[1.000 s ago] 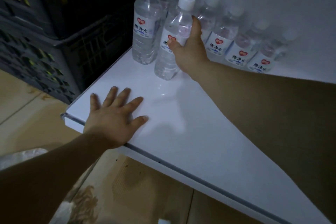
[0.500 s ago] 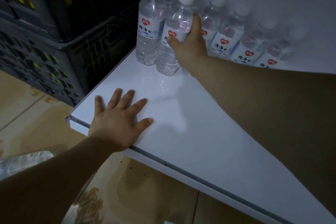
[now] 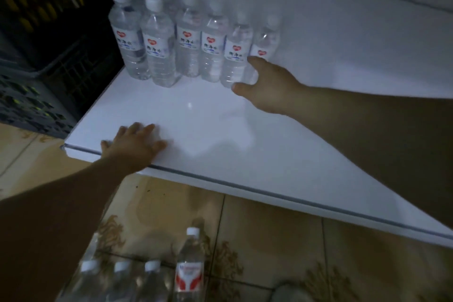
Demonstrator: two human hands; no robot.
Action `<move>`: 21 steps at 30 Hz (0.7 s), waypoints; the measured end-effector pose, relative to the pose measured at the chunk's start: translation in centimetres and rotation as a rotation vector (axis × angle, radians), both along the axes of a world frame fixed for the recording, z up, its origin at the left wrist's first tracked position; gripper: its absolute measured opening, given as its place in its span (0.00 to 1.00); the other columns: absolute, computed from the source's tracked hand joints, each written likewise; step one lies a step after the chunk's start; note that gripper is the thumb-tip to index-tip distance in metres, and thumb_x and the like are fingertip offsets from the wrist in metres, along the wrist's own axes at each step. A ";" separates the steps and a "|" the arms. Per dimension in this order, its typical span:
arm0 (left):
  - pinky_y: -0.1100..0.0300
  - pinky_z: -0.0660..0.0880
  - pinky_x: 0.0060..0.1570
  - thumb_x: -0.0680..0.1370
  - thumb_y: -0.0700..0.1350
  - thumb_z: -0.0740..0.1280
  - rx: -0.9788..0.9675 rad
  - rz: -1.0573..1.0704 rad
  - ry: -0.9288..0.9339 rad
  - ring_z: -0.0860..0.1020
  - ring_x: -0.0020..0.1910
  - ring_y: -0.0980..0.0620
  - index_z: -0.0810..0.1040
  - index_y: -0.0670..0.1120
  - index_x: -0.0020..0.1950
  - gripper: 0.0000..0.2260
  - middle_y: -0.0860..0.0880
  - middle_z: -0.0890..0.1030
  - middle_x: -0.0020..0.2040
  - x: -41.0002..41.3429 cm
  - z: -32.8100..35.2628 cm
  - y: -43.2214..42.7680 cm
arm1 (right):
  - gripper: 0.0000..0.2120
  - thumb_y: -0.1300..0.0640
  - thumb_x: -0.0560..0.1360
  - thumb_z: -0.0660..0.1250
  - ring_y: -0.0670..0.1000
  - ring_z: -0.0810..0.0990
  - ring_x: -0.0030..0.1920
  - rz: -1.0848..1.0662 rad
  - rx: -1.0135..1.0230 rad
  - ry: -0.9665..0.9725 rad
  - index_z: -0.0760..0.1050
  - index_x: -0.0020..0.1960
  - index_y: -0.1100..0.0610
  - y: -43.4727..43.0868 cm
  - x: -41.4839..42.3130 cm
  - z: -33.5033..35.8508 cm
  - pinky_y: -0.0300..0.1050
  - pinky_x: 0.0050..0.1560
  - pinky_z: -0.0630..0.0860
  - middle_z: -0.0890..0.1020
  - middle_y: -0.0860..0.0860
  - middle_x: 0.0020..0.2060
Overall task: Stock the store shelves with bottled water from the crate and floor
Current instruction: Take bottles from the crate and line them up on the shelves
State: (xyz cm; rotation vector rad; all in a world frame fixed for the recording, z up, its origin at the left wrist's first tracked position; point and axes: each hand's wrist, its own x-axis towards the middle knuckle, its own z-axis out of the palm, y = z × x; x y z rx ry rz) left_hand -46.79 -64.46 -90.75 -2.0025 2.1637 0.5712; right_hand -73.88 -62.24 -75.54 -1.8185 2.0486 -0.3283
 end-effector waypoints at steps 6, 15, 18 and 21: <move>0.42 0.53 0.74 0.75 0.64 0.63 0.114 -0.161 0.366 0.51 0.78 0.48 0.51 0.58 0.78 0.35 0.50 0.54 0.79 -7.8 9.4 10.0 | 0.38 0.40 0.78 0.62 0.54 0.61 0.75 -0.180 0.134 -0.014 0.51 0.79 0.54 9.9 -3.3 6.7 0.43 0.69 0.61 0.59 0.53 0.77; 0.56 0.57 0.71 0.77 0.57 0.65 0.124 -0.512 0.565 0.58 0.76 0.50 0.55 0.56 0.78 0.32 0.52 0.56 0.78 -10.7 29.8 25.5 | 0.38 0.39 0.79 0.59 0.56 0.58 0.76 -0.431 0.104 0.050 0.50 0.80 0.57 29.3 -4.3 20.9 0.46 0.72 0.58 0.56 0.54 0.78; 0.56 0.58 0.70 0.76 0.57 0.66 0.082 -0.643 0.573 0.59 0.75 0.50 0.54 0.57 0.78 0.34 0.53 0.57 0.78 -10.7 35.1 30.8 | 0.37 0.39 0.79 0.59 0.57 0.59 0.76 -0.496 0.065 0.073 0.50 0.79 0.58 36.3 -4.1 24.7 0.48 0.71 0.60 0.57 0.54 0.78; 0.55 0.58 0.71 0.76 0.57 0.66 0.023 -0.790 0.550 0.58 0.76 0.50 0.53 0.57 0.78 0.34 0.53 0.57 0.78 -11.3 39.8 35.9 | 0.37 0.39 0.79 0.60 0.57 0.61 0.75 -0.608 0.031 0.094 0.51 0.79 0.57 43.0 -4.3 28.0 0.49 0.70 0.63 0.58 0.54 0.78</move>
